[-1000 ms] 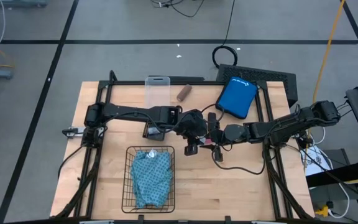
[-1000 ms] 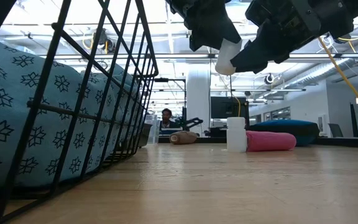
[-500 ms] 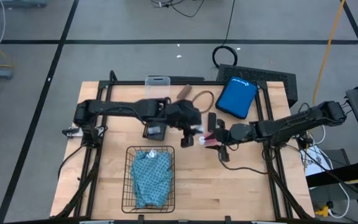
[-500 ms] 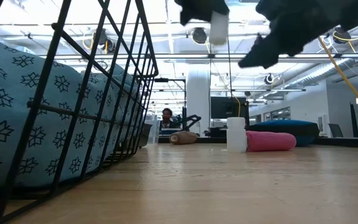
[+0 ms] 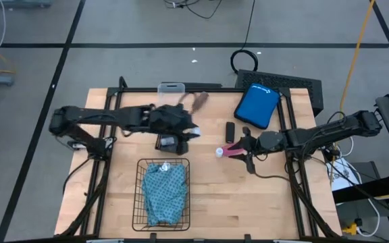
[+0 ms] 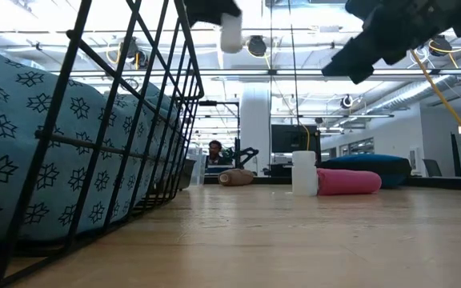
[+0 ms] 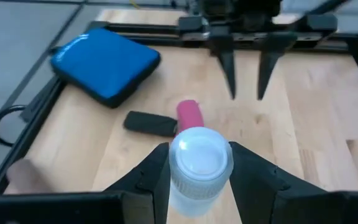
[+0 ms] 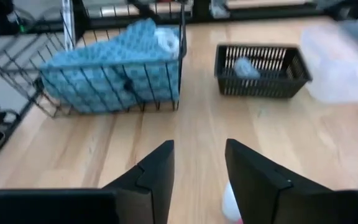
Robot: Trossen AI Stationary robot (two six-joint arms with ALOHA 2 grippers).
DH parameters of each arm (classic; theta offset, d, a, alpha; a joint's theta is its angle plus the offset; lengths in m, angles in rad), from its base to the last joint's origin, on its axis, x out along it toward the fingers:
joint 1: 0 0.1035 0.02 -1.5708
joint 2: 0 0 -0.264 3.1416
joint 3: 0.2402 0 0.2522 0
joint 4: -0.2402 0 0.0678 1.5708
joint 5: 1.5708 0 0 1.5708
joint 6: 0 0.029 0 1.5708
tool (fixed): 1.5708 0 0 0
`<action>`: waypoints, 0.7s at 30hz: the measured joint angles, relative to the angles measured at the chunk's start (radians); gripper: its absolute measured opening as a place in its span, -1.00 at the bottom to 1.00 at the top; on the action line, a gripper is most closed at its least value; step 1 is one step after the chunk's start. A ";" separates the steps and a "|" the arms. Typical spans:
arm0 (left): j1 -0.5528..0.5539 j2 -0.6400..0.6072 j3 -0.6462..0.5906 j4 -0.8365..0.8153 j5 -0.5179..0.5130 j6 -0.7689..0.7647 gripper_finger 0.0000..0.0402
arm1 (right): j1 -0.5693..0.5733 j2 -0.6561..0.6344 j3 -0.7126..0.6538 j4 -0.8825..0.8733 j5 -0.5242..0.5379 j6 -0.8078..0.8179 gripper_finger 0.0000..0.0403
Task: Pick & place medical supplies in basket/bin
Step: Put the bottom white pill bottle into the black bin
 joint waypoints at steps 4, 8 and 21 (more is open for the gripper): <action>0.025 -0.133 -0.191 0.097 -0.033 -0.058 -0.34 | -0.007 -0.013 -0.011 0.010 0.001 -0.006 -0.36; 0.046 -0.243 -0.366 0.199 -0.077 -0.112 -0.34 | -0.008 -0.012 -0.010 0.044 0.003 -0.028 -0.37; 0.123 -0.385 -0.844 0.603 -0.099 -0.077 -0.34 | -0.008 -0.003 -0.010 0.065 0.079 -0.036 -0.37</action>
